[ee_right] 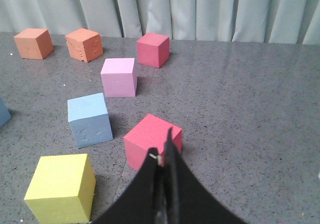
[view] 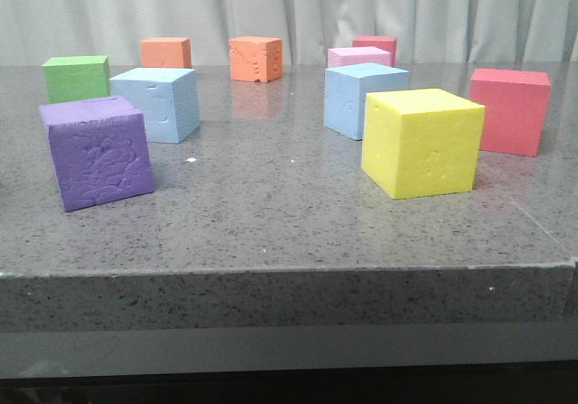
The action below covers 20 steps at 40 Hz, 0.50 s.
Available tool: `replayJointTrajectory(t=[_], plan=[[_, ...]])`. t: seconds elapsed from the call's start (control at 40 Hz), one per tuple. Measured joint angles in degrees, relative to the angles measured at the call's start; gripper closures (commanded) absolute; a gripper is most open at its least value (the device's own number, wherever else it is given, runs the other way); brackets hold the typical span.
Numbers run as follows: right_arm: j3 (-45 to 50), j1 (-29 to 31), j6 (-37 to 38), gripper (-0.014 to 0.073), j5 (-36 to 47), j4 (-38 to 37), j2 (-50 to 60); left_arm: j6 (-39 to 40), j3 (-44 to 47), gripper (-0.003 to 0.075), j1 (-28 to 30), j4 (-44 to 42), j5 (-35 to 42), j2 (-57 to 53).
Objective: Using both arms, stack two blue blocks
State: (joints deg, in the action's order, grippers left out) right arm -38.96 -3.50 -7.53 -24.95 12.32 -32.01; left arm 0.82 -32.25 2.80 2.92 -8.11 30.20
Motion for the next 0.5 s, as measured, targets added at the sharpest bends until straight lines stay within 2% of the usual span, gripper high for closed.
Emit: replayJointTrajectory(t=[0.1, 0.15, 0.2, 0.28, 0.38, 0.4, 0.45, 0.5], plan=[[0.00, 0.00, 0.00, 0.0648, 0.00, 0.00, 0.00, 0.00, 0.00, 0.0721, 0.00, 0.00, 0.00, 0.00], [0.00, 0.00, 0.00, 0.0615, 0.00, 0.00, 0.00, 0.00, 0.00, 0.0674, 0.00, 0.00, 0.00, 0.00], [0.00, 0.00, 0.00, 0.0567, 0.00, 0.00, 0.00, 0.00, 0.00, 0.0587, 0.00, 0.00, 0.00, 0.00], [0.00, 0.00, 0.00, 0.0454, 0.00, 0.00, 0.00, 0.00, 0.00, 0.0413, 0.00, 0.09, 0.00, 0.00], [0.00, 0.00, 0.00, 0.0238, 0.00, 0.00, 0.00, 0.00, 0.00, 0.0171, 0.00, 0.09, 0.00, 0.00], [0.00, 0.00, 0.00, 0.0159, 0.00, 0.00, 0.00, 0.00, 0.00, 0.0136, 0.00, 0.09, 0.00, 0.00], [0.00, 0.00, 0.00, 0.0059, 0.00, 0.00, 0.00, 0.00, 0.00, 0.0073, 0.00, 0.09, 0.00, 0.00], [0.00, 0.00, 0.00, -0.0019, 0.00, 0.00, 0.00, 0.00, 0.00, 0.0054, 0.00, 0.09, 0.00, 0.00]])
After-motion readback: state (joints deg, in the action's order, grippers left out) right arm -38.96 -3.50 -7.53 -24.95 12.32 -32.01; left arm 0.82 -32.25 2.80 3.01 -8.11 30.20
